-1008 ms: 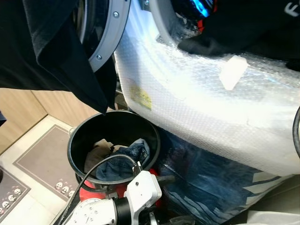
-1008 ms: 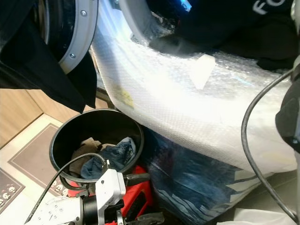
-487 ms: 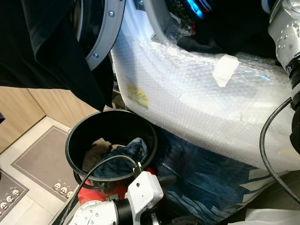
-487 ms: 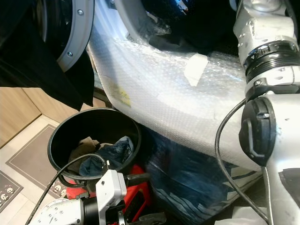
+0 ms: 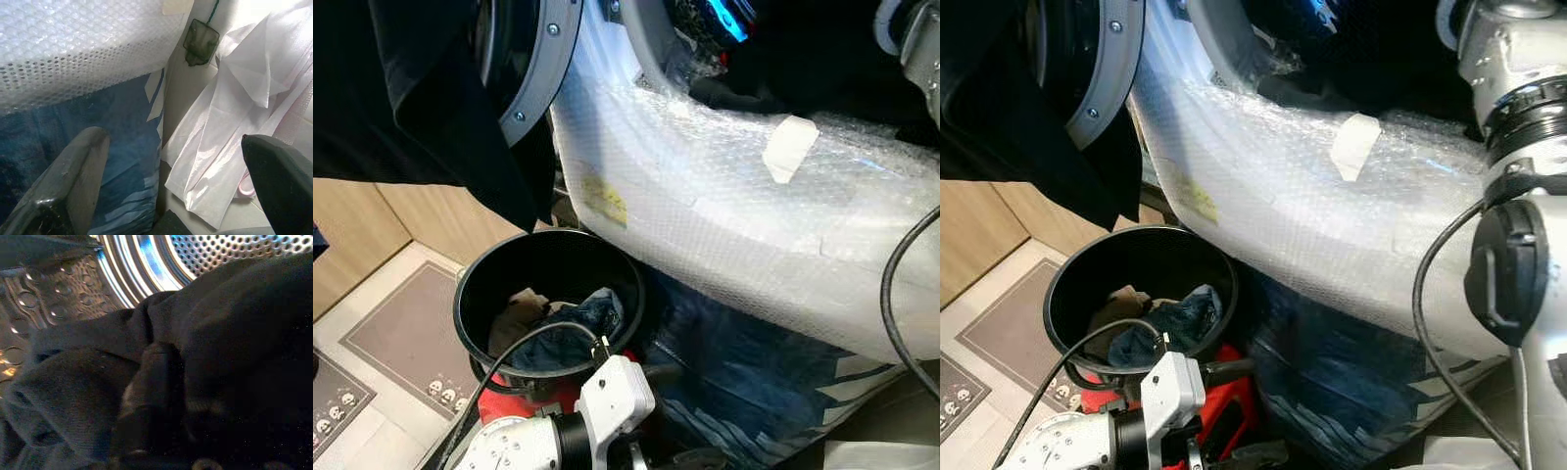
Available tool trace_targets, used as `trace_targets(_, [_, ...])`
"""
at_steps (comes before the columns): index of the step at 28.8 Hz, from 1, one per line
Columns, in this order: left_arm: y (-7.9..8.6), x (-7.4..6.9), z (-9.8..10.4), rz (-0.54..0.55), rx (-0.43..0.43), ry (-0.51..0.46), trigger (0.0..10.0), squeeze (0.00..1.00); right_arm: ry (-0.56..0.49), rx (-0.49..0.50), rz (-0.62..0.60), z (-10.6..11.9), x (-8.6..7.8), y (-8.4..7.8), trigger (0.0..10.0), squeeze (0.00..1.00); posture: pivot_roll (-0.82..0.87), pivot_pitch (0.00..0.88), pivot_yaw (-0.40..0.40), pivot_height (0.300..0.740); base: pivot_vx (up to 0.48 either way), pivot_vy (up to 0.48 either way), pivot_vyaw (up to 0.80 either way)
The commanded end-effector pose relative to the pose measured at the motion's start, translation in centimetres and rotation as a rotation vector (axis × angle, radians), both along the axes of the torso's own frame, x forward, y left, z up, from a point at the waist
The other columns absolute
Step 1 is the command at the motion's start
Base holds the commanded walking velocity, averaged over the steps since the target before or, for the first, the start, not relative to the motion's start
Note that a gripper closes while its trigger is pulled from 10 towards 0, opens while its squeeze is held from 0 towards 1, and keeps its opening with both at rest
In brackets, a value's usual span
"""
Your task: Clothes washing
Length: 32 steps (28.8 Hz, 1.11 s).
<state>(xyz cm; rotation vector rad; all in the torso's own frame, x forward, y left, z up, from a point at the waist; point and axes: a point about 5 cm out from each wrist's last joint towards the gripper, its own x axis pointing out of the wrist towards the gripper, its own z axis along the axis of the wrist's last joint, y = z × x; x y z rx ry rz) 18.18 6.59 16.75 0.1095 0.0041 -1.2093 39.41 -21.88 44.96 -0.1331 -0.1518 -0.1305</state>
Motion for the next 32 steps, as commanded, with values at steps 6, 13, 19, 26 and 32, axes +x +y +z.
trace_targets(6, [-0.3, 0.3, 0.0, -0.018, -0.003, -0.006, 10.0, 0.00, -0.067, -0.029, -0.041, 3.4, -2.0, 0.2, 10.0, 1.00, -0.12, 0.192, -0.035, 0.740, 0.000, 0.000, 0.00])
trace_targets(13, [-0.7, 0.6, 0.1, -0.032, -0.008, -0.007, 10.0, 0.00, -0.052, -0.042, -0.013, 3.1, -2.8, 0.8, 10.0, 1.00, -0.16, 0.191, -0.026, 0.740, 0.000, 0.000, 0.00])
trace_targets(19, [-0.7, 0.9, 0.2, -0.034, -0.007, -0.013, 10.0, 0.00, -0.002, -0.063, -0.032, 1.4, -3.4, 0.6, 10.0, 1.00, -0.16, 0.188, -0.022, 0.740, 0.000, 0.000, 0.00])
trace_targets(26, [-0.8, 1.0, 0.2, -0.032, -0.006, -0.020, 10.0, 0.00, 0.002, -0.056, -0.023, -0.3, -4.6, 0.7, 10.0, 1.00, -0.17, 0.182, -0.016, 0.740, 0.000, 0.000, 0.00])
trace_targets(32, [-0.8, 1.2, 0.4, -0.029, -0.010, -0.026, 10.0, 0.00, -0.017, -0.054, 0.010, -1.2, -6.2, 0.8, 10.0, 1.00, -0.17, 0.179, -0.007, 0.740, 0.000, 0.000, 0.00])
